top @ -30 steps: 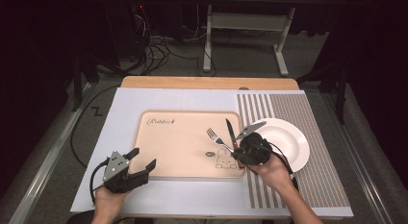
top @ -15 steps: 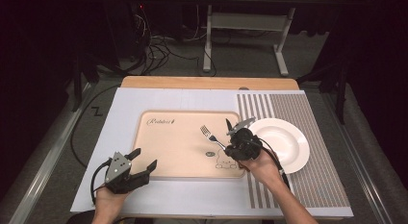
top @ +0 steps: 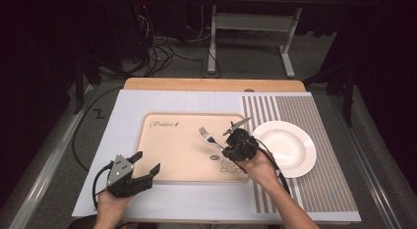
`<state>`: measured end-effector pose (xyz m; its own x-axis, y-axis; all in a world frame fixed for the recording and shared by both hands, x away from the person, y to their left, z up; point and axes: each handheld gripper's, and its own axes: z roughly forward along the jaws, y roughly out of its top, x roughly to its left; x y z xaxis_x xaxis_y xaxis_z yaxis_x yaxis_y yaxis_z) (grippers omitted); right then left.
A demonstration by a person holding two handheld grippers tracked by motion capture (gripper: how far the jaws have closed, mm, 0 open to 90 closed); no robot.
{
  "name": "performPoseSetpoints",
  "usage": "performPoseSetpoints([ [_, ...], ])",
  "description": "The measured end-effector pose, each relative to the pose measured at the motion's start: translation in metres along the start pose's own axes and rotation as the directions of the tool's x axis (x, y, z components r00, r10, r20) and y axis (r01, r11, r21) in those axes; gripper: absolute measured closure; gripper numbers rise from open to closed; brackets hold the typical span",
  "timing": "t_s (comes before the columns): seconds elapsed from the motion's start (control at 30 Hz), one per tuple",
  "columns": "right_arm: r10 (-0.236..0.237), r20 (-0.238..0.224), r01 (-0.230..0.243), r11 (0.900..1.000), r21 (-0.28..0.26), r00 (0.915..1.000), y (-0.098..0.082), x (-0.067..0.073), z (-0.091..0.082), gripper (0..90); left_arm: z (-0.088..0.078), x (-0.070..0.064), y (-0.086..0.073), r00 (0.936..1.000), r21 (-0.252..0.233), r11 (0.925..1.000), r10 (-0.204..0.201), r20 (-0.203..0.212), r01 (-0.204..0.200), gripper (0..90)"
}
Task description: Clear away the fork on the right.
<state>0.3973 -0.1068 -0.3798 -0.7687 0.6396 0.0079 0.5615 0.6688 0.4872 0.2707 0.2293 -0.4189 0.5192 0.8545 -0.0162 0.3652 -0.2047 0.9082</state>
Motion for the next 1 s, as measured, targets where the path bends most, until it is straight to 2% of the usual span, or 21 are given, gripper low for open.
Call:
performPoseSetpoints([
  [0.1,0.024,-0.005,-0.024,1.0,0.013,0.9997,0.003,0.001,0.007,79.6,0.0,0.0,0.0,1.0,0.003,1.0,0.002,-0.001,-0.002,26.2],
  [0.2,0.02,-0.006,-0.02,1.0,0.017,0.9998,0.005,0.0,0.011,79.6,-0.001,0.0,0.0,1.0,-0.003,1.0,-0.003,-0.003,0.003,26.4],
  [0.37,0.02,0.019,-0.021,0.999,0.043,0.9996,0.006,0.004,0.021,79.6,-0.001,0.001,0.0,0.9999,-0.004,0.9999,-0.011,-0.004,0.011,26.6],
  [1.0,0.031,0.05,-0.034,0.997,0.069,0.9983,0.006,0.006,0.034,79.2,-0.001,0.001,0.0,0.9999,-0.008,0.9999,-0.01,-0.003,0.01,26.5],
])
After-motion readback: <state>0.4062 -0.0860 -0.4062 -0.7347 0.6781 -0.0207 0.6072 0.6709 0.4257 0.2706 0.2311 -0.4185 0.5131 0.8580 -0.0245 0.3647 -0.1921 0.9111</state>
